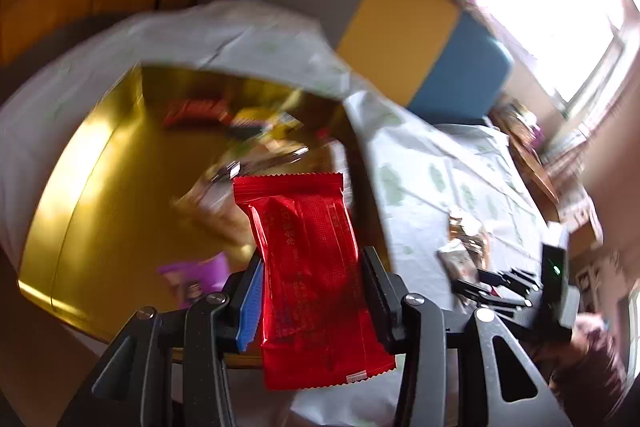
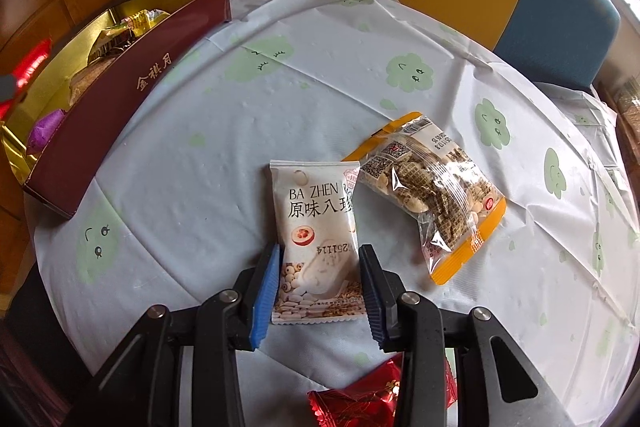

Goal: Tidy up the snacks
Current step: 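Carry the red packet into the gold tin and open the left gripper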

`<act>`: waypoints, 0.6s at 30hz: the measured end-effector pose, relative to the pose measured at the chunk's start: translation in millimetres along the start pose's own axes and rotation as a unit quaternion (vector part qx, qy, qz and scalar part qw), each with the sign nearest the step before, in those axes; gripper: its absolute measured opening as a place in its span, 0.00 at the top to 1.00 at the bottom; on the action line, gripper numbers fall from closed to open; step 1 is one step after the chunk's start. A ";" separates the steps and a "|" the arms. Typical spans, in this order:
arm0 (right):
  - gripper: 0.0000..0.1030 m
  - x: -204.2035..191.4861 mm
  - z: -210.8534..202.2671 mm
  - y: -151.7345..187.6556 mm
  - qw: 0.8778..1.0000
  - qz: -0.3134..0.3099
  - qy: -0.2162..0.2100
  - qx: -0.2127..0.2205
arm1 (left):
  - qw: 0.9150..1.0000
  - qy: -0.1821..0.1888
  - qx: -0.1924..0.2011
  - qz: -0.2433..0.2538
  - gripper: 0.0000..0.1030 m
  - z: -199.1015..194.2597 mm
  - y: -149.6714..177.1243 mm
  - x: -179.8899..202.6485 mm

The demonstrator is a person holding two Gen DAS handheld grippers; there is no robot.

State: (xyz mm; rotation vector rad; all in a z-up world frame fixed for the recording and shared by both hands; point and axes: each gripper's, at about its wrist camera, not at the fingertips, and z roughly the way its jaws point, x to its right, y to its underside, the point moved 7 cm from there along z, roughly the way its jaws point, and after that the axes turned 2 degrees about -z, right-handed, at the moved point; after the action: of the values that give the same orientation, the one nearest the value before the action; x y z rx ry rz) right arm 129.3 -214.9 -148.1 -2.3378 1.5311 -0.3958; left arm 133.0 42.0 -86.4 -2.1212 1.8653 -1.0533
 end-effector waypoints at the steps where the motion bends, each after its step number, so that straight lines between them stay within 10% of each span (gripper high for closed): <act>1: 0.62 -0.1 0.0 0.0 1.000 0.000 0.000 0.000 | 1.000 -0.001 -0.003 -0.007 0.56 3.6 -0.8 -3.8; 18: 0.62 0.4 -0.1 -0.3 1.000 -0.003 0.004 0.001 | 0.992 -0.113 0.012 0.062 0.54 13.6 3.1 -16.0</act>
State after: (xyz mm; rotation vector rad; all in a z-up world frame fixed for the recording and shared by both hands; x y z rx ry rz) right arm 129.6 -215.2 -147.9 -2.3434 1.5259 -0.4087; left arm 138.2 51.2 -104.7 -1.9885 1.8384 -0.7692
